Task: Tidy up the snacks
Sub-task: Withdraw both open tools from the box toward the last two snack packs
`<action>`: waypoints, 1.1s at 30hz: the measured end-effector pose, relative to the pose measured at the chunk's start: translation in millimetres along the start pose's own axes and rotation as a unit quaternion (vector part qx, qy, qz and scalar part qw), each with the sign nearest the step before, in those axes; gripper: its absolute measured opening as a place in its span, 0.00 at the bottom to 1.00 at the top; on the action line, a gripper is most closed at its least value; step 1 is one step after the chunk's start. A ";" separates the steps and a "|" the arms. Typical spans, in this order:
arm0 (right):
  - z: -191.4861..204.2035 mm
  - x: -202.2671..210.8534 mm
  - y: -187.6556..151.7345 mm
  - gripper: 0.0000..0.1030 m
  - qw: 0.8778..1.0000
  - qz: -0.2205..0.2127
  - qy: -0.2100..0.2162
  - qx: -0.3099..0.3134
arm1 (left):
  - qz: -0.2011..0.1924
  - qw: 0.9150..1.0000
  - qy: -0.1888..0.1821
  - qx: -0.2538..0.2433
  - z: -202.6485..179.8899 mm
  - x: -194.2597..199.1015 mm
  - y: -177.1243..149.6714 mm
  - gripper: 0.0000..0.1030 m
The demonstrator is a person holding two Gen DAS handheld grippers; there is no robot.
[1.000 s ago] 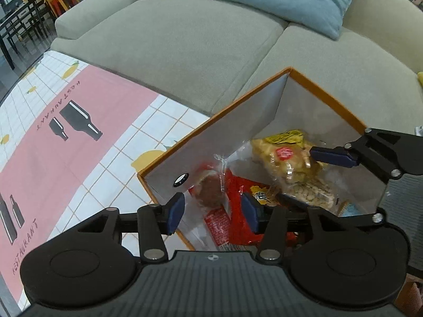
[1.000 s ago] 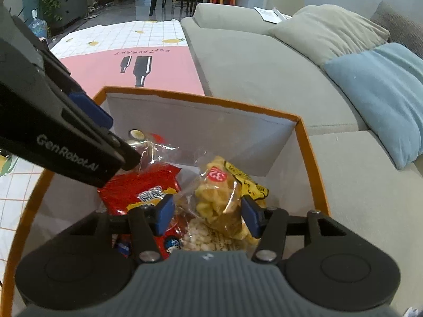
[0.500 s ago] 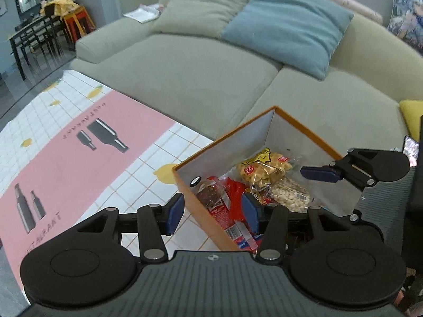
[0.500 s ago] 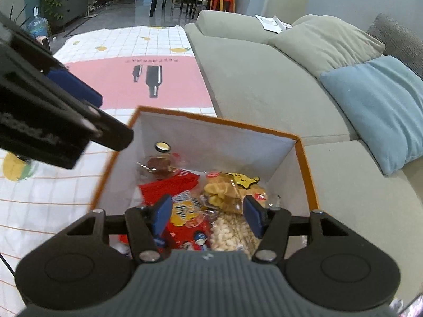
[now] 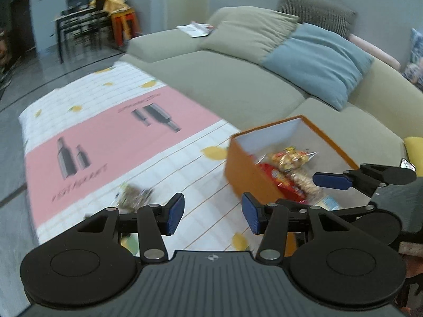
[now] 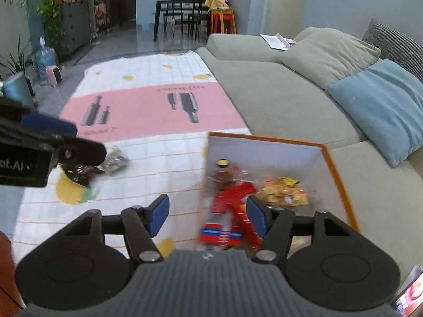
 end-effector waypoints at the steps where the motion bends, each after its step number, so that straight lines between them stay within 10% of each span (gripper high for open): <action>1: 5.2 2.3 -2.8 0.62 1.000 -0.001 0.007 -0.008 | -0.002 1.000 0.004 0.004 6.8 3.7 -5.9 0.57; 15: 90.1 -9.2 -47.9 0.62 0.996 0.015 0.075 -0.044 | 0.001 0.992 0.055 0.112 97.2 20.2 -79.6 0.63; 33: 125.2 -70.9 -43.6 0.62 0.995 0.055 0.080 0.004 | 0.026 0.983 0.076 0.165 157.7 -34.2 -84.7 0.63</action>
Point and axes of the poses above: each gripper's, at about its wrist camera, not at the fingertips, and x roughly against the way its jaws point, z to its left, y to its top, the point moved 9 cm from there along -x, roughly the way its jaws point, and after that the axes turned 10 degrees about -y, right-handed, at the moved point
